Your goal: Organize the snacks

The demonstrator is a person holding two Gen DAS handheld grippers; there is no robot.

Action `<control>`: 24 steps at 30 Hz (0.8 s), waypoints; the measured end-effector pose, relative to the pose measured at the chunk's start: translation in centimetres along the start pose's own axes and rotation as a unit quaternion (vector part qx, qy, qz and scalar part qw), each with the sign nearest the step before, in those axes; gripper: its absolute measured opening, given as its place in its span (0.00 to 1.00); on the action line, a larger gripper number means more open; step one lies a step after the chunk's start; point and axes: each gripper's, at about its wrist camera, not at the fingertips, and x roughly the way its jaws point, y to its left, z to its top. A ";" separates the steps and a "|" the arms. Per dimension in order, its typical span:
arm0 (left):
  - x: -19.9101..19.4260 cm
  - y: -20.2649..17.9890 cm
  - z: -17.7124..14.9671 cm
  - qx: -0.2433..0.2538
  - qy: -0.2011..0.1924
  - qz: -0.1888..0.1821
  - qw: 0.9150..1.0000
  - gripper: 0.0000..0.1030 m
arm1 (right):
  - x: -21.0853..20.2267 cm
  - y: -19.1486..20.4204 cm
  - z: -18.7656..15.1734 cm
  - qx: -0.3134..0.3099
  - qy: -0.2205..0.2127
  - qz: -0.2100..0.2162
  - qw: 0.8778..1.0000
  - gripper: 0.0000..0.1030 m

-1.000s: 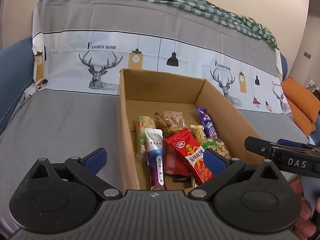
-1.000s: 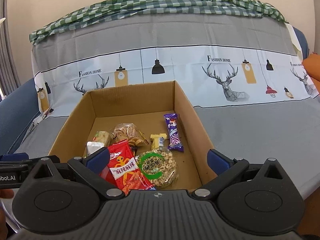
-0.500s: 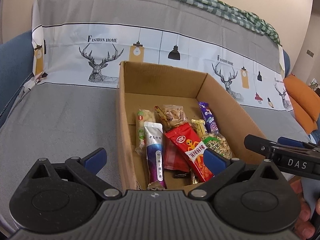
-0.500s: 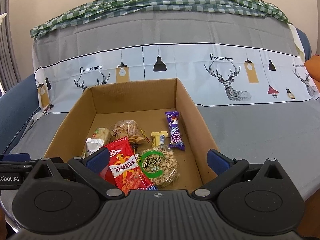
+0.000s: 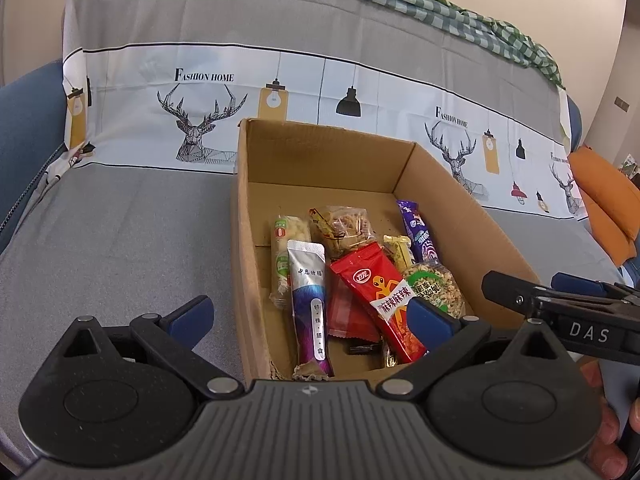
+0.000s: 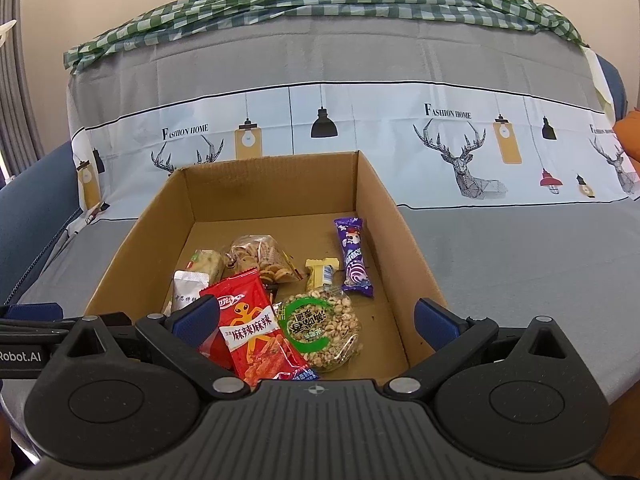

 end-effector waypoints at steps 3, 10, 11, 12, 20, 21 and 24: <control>0.0 0.0 0.0 0.000 0.000 0.000 1.000 0.99 | 0.1 0.0 0.0 -0.001 0.001 0.000 1.000 0.99; 0.0 -0.1 -0.1 0.001 0.001 0.000 1.000 0.99 | 0.1 0.0 0.0 -0.002 0.001 0.001 1.000 0.99; 0.0 -0.1 -0.1 0.001 0.001 0.000 1.000 0.99 | 0.1 0.0 0.0 -0.002 0.002 0.001 1.000 0.99; 0.0 -0.1 -0.1 0.000 0.002 0.000 1.000 0.99 | 0.1 0.1 0.0 -0.002 0.002 0.001 1.000 0.99; 0.0 -0.1 0.0 0.003 0.000 -0.001 1.000 0.99 | 0.1 0.0 0.0 -0.002 0.001 0.002 1.000 0.99; 0.0 -0.2 0.0 0.003 0.000 -0.001 1.000 0.99 | 0.1 0.0 0.0 -0.002 0.001 0.002 1.000 0.99; 0.0 -0.2 -0.1 0.005 0.000 -0.001 1.000 0.99 | 0.1 0.0 0.0 -0.002 0.002 0.002 1.000 0.99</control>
